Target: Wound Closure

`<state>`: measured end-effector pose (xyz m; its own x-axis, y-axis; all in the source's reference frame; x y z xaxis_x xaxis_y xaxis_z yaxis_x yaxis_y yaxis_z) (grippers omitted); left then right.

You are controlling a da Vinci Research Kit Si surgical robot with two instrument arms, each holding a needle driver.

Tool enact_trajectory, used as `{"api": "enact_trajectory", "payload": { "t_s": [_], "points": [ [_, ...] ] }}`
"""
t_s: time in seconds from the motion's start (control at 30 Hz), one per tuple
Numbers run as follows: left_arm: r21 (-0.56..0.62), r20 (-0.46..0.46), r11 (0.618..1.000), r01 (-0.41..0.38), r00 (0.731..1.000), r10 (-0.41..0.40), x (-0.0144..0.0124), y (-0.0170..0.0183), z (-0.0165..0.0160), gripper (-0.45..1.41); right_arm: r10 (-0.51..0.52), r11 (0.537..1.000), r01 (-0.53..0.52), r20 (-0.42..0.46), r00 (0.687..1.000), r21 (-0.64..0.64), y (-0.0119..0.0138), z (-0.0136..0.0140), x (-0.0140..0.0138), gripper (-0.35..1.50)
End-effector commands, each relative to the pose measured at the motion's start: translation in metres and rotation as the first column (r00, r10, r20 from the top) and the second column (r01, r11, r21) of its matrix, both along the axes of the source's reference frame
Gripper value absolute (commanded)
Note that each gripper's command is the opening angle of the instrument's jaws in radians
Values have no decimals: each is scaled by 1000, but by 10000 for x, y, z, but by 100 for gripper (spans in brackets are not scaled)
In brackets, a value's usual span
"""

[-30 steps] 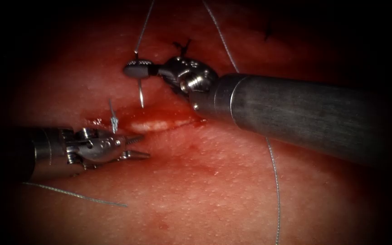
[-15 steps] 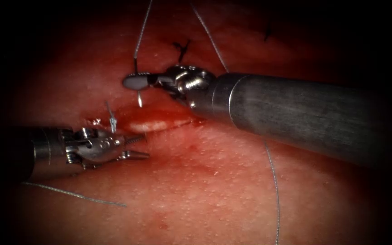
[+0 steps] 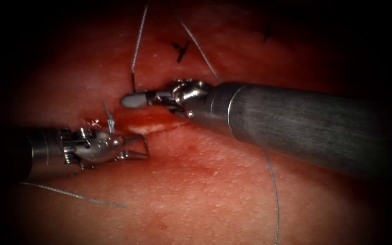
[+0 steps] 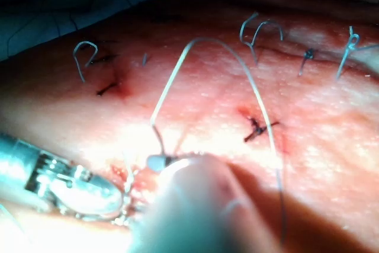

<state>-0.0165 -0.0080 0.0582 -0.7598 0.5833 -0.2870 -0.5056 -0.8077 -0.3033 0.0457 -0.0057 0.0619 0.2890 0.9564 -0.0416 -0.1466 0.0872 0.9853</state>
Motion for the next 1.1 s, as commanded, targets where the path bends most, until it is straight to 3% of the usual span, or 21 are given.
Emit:
{"api": "enact_trajectory", "payload": {
  "t_s": [0.03,0.17,0.27,0.3,0.37,0.47,0.7,0.8,0.87,0.97,1.03,1.1],
  "points": [
    [-1,0,1000,1,1000,-1,-7,3,4,25,-15,1000,15,-6,1000,-6,-4,-1,7,-35],
    [6,2,1000,2,1000,-2,-8,5,-1,24,-11,1000,11,5,1000,-9,-6,-4,0,-35],
    [-12,8,999,-39,999,39,-10,4,-4,20,7,999,-8,-20,1000,-50,4,-3,-4,83],
    [-35,17,997,-70,997,71,-11,2,-6,17,26,998,-28,-26,999,-56,9,-3,-5,106],
    [-72,31,992,-106,994,108,-12,-1,-9,14,80,993,-84,-47,996,-85,20,-3,-9,130],
    [-142,63,978,-155,984,166,-15,-11,-15,9,187,969,-198,-86,979,-150,43,-3,-27,131],
    [-277,104,941,-197,967,233,-17,-13,-28,4,193,959,-204,-73,978,-195,59,-8,-57,128],
    [-369,116,908,-201,959,259,-19,0,-36,9,195,957,-208,-80,977,-202,62,-10,-63,125],
    [-471,119,856,-212,946,301,-22,13,-43,10,200,955,-215,-87,976,-206,62,-10,-63,125],
    [-522,106,822,-228,939,328,-30,16,-47,14,203,953,-217,-89,975,-212,62,-10,-62,125],
    [-538,94,809,-235,938,335,-41,16,-46,32,204,951,-219,-92,975,-218,63,-9,-62,123],
    [-556,85,795,-242,935,344,-46,16,-44,37,204,951,-220,-91,975,-218,65,-8,-63,123]
  ]
}}
